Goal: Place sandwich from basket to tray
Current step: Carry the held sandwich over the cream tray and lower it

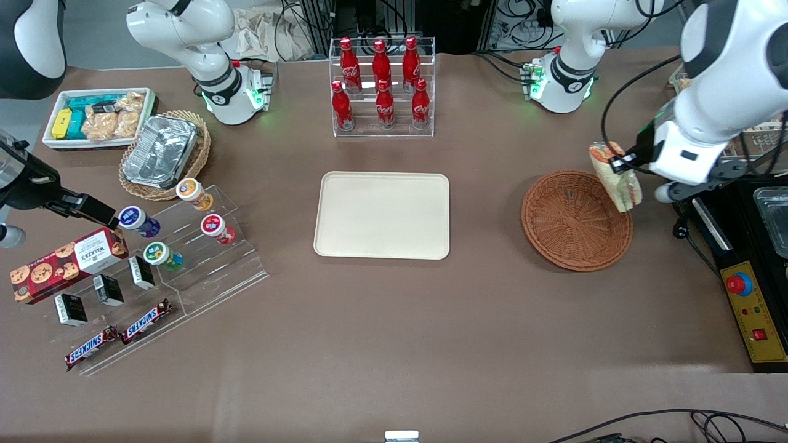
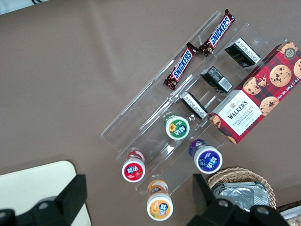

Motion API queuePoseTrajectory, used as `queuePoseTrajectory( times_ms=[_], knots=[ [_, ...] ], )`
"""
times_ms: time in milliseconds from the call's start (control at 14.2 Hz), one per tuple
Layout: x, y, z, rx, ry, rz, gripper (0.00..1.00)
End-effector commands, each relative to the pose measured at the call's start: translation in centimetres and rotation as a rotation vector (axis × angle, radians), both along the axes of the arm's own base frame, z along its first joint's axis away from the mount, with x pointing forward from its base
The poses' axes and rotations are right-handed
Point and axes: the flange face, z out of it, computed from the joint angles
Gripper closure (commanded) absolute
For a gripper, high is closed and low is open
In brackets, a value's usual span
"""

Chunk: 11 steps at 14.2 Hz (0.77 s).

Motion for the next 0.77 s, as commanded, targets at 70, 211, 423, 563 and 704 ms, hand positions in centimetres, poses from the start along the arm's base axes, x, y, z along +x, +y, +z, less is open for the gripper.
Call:
queuePoseTrajectory(
  times_ms=[70,211,423,563,704],
  knots=[
    [-0.2,-2.4,-0.2,-0.007,0.027,-0.050,1.00],
    [-0.8,-5.4,-0.4,0.011,0.026,-0.059,1.00],
    [-2.2,-10.9,-1.8,0.026,0.046,-0.111,1.00],
    [-3.2,-14.5,-2.6,0.031,0.035,-0.149,1.00],
    [-4.2,-19.4,-3.4,0.026,-0.030,-0.161,1.00]
  ],
)
